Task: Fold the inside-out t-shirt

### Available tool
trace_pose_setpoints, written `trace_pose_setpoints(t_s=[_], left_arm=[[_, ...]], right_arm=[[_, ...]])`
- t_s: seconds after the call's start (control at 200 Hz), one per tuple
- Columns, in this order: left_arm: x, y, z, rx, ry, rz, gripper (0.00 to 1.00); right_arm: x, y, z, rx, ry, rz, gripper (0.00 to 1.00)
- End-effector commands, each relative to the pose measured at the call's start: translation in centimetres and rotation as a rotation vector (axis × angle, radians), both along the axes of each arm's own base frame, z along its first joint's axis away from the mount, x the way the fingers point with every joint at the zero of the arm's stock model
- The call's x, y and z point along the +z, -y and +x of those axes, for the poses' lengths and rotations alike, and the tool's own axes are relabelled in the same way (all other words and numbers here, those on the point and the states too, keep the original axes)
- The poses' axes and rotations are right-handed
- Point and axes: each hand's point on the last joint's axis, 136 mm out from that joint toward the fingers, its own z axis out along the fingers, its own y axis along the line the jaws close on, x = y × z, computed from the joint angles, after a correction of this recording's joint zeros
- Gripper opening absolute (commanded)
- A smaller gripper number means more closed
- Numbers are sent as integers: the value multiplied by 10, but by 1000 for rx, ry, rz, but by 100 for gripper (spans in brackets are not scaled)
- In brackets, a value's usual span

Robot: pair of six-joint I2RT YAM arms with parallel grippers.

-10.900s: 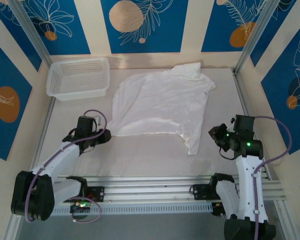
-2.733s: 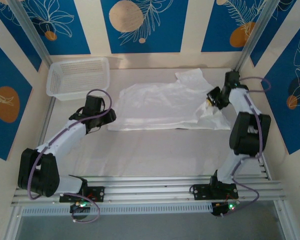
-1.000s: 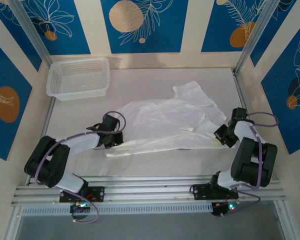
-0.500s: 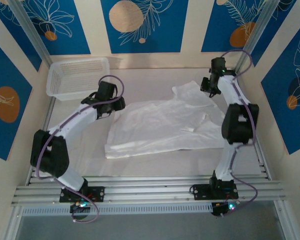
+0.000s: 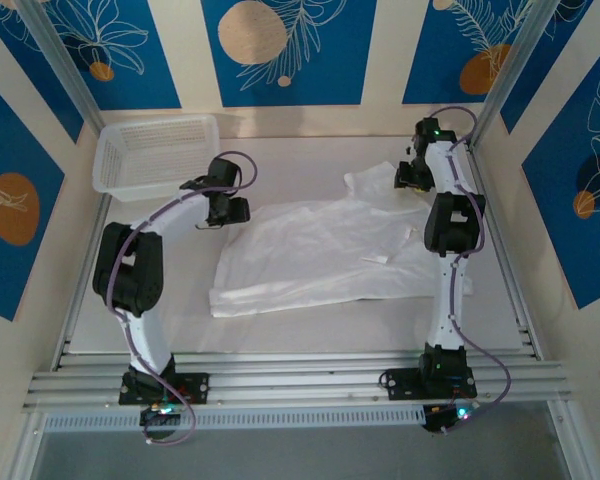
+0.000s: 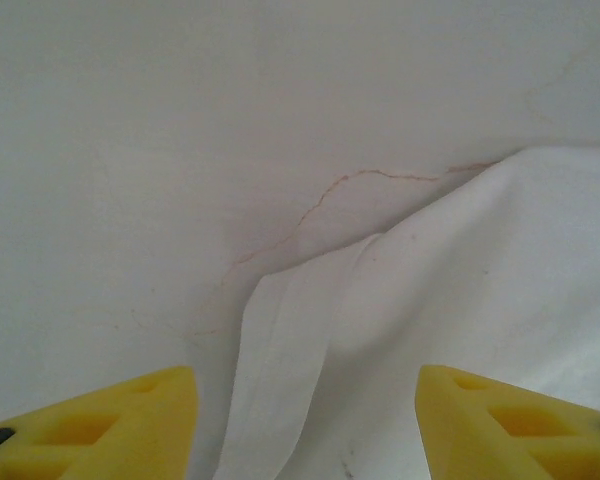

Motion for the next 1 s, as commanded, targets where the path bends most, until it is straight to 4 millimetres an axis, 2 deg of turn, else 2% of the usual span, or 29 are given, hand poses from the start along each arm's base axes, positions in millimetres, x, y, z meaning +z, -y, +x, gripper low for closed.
trace_pose_setpoints(t_s=[0.0, 0.27, 0.47, 0.605, 0.685, 0.865, 0.995], left_arm=[[4, -2, 7, -2, -6, -14, 60], [-7, -1, 20, 19, -56, -69, 61], [-8, 4, 33, 9, -57, -74, 61], [-8, 3, 31, 13, -56, -75, 62], [-10, 3, 29, 14, -61, -76, 62], [-11, 3, 27, 19, -63, -82, 62], [-8, 5, 28, 15, -58, -90, 62]], right_arm=[[-11, -7, -11, 19, -59, 61, 48], [-15, 0, -10, -12, -65, 78, 43], [4, 17, 1, -72, -5, -43, 55], [-5, 16, 2, -70, -17, -32, 56], [-13, 8, -1, -51, -37, 9, 55], [-18, 1, -4, -40, -54, 80, 41], [-19, 1, -6, -43, -62, 90, 41]])
